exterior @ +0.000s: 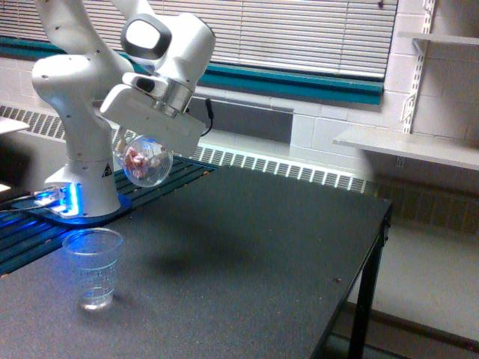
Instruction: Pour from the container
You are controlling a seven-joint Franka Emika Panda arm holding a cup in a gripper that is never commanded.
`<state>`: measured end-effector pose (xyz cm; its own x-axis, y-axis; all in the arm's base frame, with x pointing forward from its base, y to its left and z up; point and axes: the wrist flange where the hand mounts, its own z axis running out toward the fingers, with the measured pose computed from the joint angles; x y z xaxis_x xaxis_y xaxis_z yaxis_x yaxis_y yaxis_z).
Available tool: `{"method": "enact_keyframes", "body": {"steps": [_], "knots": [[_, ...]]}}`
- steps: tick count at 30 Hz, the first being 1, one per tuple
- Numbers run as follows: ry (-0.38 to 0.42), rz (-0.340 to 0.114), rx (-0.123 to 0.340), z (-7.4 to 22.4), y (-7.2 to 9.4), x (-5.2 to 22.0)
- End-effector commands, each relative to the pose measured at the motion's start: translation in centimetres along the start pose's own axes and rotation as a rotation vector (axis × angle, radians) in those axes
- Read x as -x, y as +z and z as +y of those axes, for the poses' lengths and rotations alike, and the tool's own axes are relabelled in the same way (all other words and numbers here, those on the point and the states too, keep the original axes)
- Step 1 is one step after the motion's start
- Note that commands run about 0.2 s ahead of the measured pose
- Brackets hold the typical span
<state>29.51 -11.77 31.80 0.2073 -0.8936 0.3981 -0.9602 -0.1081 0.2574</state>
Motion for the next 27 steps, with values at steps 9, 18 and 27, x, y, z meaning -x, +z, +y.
{"method": "enact_keyframes", "body": {"steps": [9, 18, 27], "knots": [[0.136, 0.012, 0.039, 2.6, 5.3, -4.9], [0.143, 0.013, 0.05, 2.1, 3.8, -3.7], [0.142, -0.002, 0.066, 1.5, 5.8, -10.3]]}}
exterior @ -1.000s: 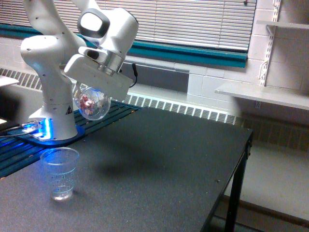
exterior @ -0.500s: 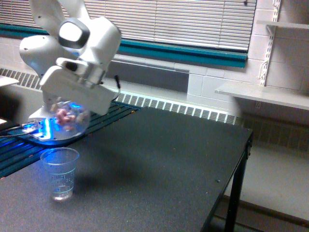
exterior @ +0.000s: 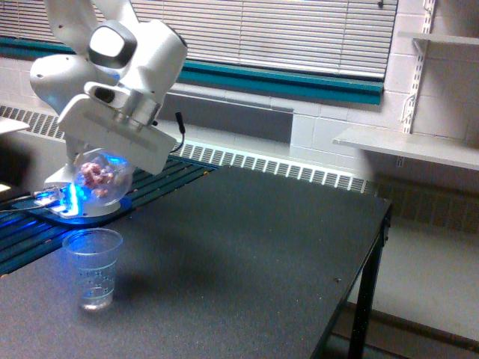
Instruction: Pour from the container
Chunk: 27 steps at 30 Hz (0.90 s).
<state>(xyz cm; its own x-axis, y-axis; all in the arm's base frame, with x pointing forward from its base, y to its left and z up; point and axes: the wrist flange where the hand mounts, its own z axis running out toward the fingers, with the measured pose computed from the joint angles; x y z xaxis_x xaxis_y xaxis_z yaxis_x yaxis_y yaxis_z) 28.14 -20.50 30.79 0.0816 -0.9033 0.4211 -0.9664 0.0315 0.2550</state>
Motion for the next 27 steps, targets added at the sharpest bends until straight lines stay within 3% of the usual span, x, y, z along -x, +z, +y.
{"method": "enact_keyframes", "body": {"steps": [1, 4, 15, 18, 20, 27], "knots": [[0.015, 0.013, 0.014, -1.2, 0.8, -3.3], [0.03, 0.032, 0.003, -1.1, 0.0, -3.7], [-0.001, 0.021, 0.018, -0.4, -0.9, -1.9], [-0.012, 0.005, 0.035, -2.0, 0.0, -3.9], [-0.006, 0.007, 0.029, -2.5, -0.3, -4.5], [-0.016, 0.009, 0.054, -3.0, 0.3, -2.9]]}}
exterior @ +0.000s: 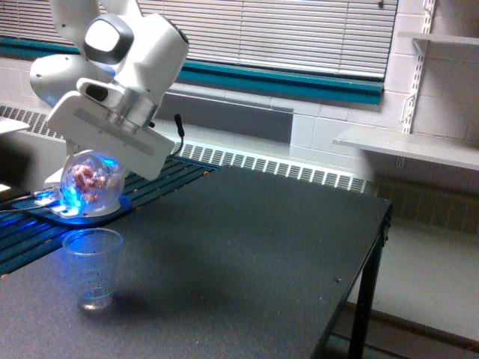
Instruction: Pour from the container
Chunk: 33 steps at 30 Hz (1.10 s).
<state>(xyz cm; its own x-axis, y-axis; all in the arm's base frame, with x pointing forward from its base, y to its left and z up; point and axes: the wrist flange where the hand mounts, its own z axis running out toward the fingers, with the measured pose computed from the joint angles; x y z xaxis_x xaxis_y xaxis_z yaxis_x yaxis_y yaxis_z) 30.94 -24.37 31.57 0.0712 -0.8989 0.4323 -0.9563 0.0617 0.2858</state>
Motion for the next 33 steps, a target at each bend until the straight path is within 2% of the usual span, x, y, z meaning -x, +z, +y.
{"method": "enact_keyframes", "body": {"steps": [1, 8, 13, 33], "knots": [[-0.033, 0.0, 0.013, -0.3, 0.0, 1.3], [-0.054, -0.008, 0.028, -0.1, -0.1, 2.1], [-0.068, -0.024, 0.048, -1.0, 0.3, 1.5], [-0.09, -0.067, 0.109, -2.2, 1.9, 2.4]]}}
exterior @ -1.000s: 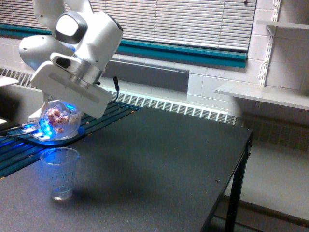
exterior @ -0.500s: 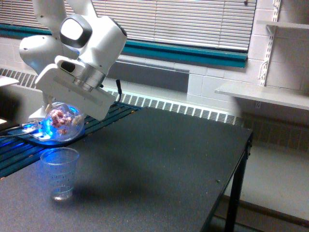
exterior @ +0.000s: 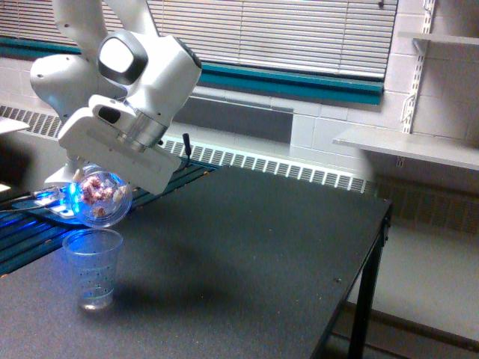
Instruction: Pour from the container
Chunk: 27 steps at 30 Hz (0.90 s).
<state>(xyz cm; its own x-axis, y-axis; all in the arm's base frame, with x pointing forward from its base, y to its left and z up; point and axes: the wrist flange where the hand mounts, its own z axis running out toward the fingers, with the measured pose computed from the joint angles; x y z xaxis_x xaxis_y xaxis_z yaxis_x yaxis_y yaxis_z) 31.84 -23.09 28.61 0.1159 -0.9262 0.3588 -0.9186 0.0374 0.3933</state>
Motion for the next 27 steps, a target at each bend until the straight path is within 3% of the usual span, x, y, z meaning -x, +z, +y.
{"method": "enact_keyframes", "body": {"steps": [1, 22, 27], "knots": [[-0.024, -0.008, 0.018, -0.6, 0.2, 0.1], [-0.026, -0.024, 0.066, 2.0, 0.1, 2.7], [-0.025, -0.027, 0.07, 2.3, 0.1, 1.8]]}}
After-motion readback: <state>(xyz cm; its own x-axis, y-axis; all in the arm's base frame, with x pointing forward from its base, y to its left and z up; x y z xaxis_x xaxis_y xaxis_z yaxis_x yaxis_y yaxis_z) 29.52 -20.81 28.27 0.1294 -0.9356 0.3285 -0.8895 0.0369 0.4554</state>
